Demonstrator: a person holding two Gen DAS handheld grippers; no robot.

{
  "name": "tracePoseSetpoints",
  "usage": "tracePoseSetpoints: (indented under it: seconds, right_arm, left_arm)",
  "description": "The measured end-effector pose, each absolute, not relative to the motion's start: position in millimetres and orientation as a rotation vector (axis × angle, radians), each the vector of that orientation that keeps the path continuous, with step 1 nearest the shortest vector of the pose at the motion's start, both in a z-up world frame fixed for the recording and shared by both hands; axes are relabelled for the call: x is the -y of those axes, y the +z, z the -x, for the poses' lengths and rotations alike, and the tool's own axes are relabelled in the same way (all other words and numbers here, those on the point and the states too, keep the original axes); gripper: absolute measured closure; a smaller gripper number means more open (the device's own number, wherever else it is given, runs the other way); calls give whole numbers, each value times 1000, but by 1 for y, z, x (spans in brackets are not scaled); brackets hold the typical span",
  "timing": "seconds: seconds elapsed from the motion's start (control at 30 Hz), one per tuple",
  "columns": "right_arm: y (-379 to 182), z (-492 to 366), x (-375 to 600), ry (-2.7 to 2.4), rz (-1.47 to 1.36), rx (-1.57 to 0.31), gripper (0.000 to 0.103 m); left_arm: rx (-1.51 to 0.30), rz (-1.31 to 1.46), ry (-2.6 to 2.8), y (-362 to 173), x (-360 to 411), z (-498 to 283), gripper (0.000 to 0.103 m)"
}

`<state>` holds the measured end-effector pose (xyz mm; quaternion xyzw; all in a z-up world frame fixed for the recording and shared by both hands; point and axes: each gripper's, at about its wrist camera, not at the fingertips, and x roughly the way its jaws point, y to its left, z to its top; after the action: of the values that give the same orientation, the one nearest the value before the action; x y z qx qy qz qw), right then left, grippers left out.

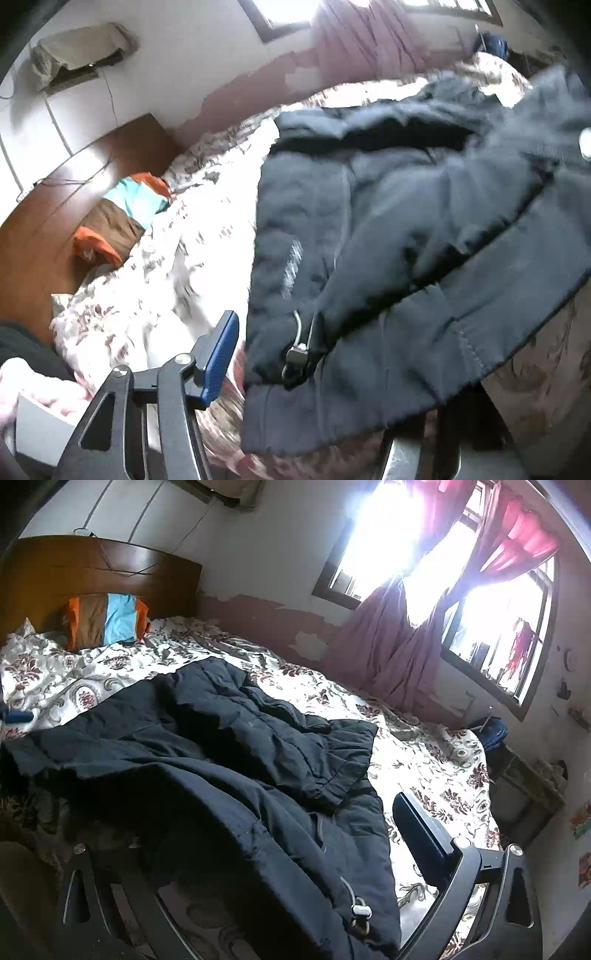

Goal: Fold large clothes

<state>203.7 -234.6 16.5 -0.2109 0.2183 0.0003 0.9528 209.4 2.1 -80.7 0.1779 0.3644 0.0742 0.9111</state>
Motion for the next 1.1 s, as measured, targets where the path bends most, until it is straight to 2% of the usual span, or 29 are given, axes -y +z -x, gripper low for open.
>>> tracePoseSetpoints:
  seconds: [0.3,0.53,0.83,1.1]
  right_arm:
    - [35,-237,244,-19,412,-447,4]
    - [39,-241,251,-10,406,-468,4]
    - [18,-213,241,30,636,-489,4]
    - [-18,-178,229,28,728,-506,4]
  left_arm:
    - [-699,-318,87,-28,-7,-247,54]
    - [-686,-311,69,-11,-5,-263,57]
    - [-616,-510,11,-13,15,-244,55]
    - [-582,-729,3,-52,33,-209,53]
